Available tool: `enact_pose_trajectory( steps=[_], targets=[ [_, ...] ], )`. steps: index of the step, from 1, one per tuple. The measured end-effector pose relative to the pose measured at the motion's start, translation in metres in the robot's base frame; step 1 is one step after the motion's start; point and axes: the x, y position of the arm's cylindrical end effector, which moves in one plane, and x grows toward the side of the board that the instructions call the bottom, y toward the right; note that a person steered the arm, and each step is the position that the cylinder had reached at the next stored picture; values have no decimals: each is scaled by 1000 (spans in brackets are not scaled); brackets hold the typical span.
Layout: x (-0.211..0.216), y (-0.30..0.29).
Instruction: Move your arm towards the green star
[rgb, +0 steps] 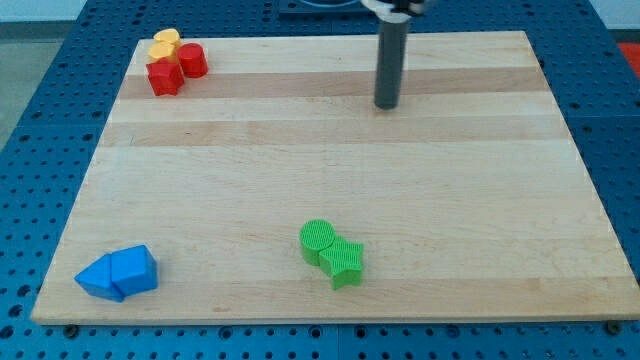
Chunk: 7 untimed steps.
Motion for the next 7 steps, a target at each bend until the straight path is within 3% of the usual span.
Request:
enact_pose_trajectory(
  steps=[5, 6, 7],
  targets=[
    [9, 19],
    [9, 33],
    [43, 90]
  ],
)
